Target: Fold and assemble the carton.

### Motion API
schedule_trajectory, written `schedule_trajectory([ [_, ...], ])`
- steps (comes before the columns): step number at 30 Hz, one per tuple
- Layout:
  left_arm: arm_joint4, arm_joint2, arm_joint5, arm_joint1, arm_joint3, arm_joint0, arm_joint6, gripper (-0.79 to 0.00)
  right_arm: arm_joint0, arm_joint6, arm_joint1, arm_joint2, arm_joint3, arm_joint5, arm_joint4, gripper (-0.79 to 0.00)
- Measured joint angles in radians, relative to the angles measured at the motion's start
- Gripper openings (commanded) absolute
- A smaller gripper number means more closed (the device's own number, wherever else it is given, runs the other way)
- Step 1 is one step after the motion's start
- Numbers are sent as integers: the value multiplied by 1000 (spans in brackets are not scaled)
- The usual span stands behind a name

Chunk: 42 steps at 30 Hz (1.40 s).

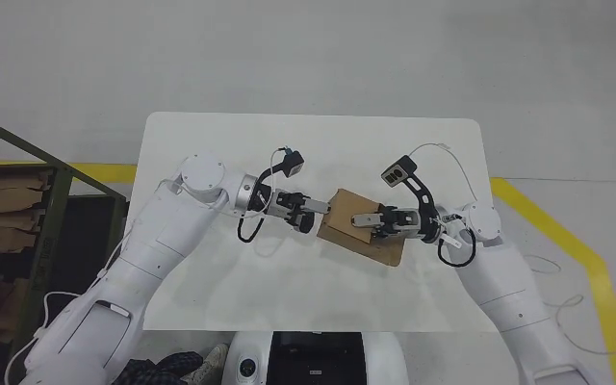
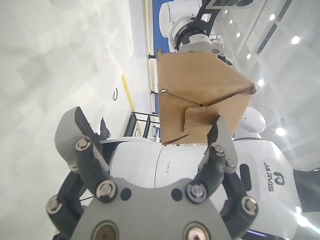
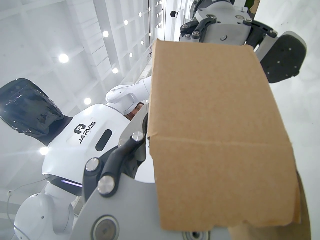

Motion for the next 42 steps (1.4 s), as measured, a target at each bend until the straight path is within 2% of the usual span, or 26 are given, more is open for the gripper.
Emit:
schedule_trajectory([
  [42, -15, 57, 3, -18, 8, -40, -1, 0, 1, 36, -7, -12, -1, 5, 13, -785],
])
